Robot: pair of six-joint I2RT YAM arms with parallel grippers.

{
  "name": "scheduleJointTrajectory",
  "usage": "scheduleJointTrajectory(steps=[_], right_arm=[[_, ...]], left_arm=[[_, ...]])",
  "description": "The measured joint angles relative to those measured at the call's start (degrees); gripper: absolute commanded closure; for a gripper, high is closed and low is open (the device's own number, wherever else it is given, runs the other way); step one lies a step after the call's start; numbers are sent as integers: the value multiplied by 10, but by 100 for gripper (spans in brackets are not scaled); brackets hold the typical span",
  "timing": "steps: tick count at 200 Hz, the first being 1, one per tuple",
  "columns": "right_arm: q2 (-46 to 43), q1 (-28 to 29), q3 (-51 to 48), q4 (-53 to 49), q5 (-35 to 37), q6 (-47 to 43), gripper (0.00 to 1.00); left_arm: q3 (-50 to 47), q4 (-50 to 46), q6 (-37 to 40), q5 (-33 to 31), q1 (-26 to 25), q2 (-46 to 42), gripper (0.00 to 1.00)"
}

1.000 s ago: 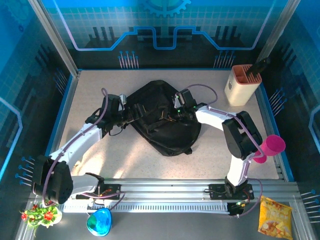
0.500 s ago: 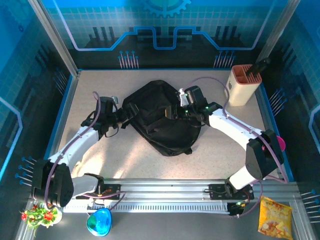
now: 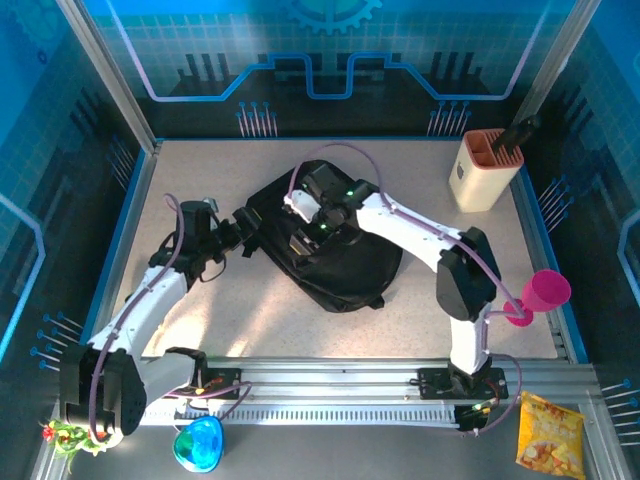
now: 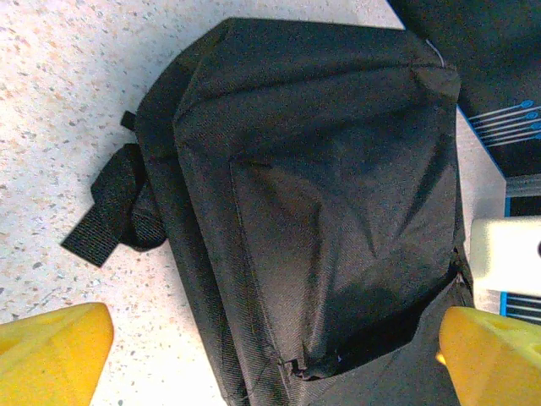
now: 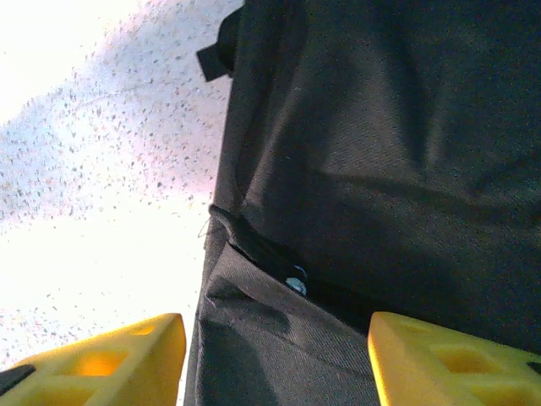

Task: Pack the student bag
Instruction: Unzip the student bag at the top-center of the table.

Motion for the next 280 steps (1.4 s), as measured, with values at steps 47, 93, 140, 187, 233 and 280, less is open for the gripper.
scheduleJointTrajectory(steps=[47, 93, 140, 187, 233, 280], right_arm=[[70, 14, 80, -45, -8, -83, 38], [96, 15, 97, -64, -6, -133, 40], [130, 16, 128, -79, 15, -159, 39], [144, 17, 140, -82, 61, -144, 56], [146, 6, 155, -68, 91, -91, 68], [146, -2, 152, -59, 86, -64, 53]], left_arm=[[-4, -5, -2, -2, 6, -12, 1], [-5, -13, -2, -2, 9, -12, 1], [-5, -13, -1, -2, 11, -12, 1], [-7, -13, -2, -2, 12, -12, 1], [-7, -14, -2, -1, 17, -12, 1], [-7, -14, -2, 1, 19, -12, 1]])
